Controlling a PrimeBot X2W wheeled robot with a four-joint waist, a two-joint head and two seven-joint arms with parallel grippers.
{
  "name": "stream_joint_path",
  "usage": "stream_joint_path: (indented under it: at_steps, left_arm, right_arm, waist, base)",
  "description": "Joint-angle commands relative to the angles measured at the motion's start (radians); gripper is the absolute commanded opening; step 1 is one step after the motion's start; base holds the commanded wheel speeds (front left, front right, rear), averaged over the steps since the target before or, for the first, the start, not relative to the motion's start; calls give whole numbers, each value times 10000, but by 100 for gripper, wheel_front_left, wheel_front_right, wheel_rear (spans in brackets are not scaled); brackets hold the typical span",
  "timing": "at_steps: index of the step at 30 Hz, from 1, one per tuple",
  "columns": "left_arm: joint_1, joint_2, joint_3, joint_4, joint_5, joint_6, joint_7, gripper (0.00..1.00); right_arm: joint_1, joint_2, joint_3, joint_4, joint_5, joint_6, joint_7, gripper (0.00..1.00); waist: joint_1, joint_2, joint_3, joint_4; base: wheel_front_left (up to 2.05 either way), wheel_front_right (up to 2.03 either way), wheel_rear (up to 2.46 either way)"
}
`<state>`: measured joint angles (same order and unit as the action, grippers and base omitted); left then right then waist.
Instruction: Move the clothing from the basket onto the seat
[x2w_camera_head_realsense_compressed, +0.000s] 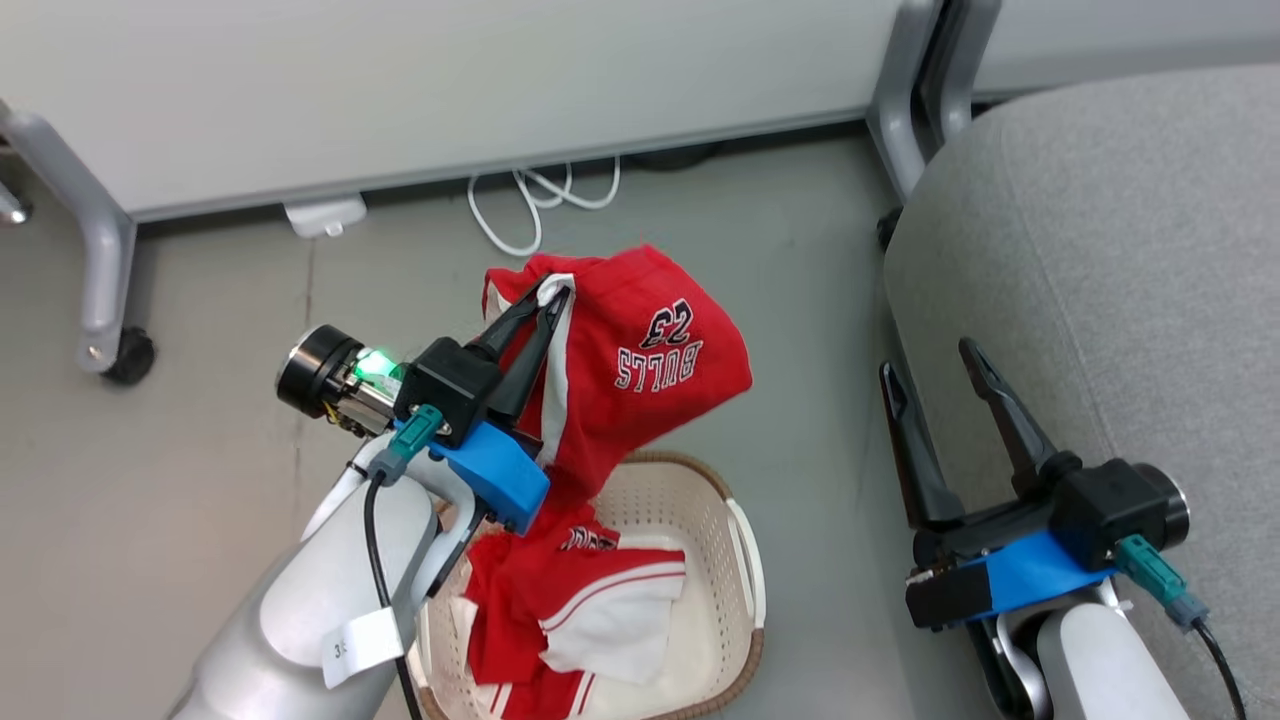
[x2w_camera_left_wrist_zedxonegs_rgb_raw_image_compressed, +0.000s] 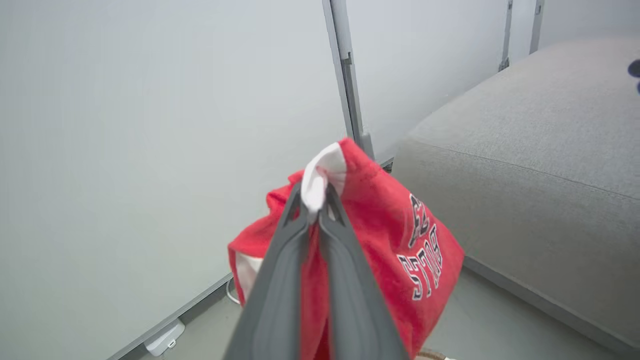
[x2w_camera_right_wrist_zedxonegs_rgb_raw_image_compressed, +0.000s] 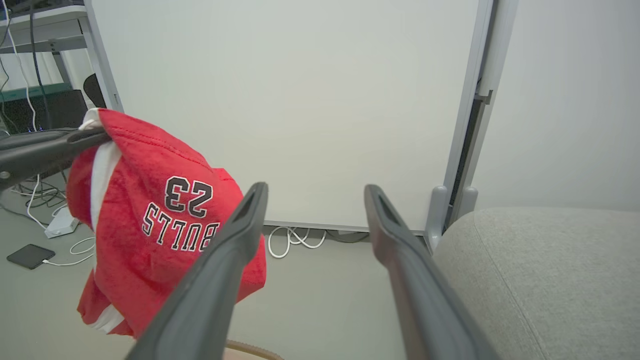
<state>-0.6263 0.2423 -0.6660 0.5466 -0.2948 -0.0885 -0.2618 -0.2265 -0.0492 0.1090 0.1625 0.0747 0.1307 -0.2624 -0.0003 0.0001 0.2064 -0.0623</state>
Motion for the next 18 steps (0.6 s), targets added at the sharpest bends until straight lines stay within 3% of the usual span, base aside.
stream_joint_path:
  at_steps: [1,18]
  left_arm:
    - [222,-78,101,-126,9,-35,-49,0]
    - [922,-244,319,-1080,426,-163,-48,0]
  right_arm:
    - [258,-22,-17,39,53,1,-38,100]
    - [1164,-22,-179,81,128,1,-38,100]
  waist:
    - [3,-1,-564,65]
    - [3,-1,-1639,259]
  base:
    - [0,0,0]
    - [0,0,0]
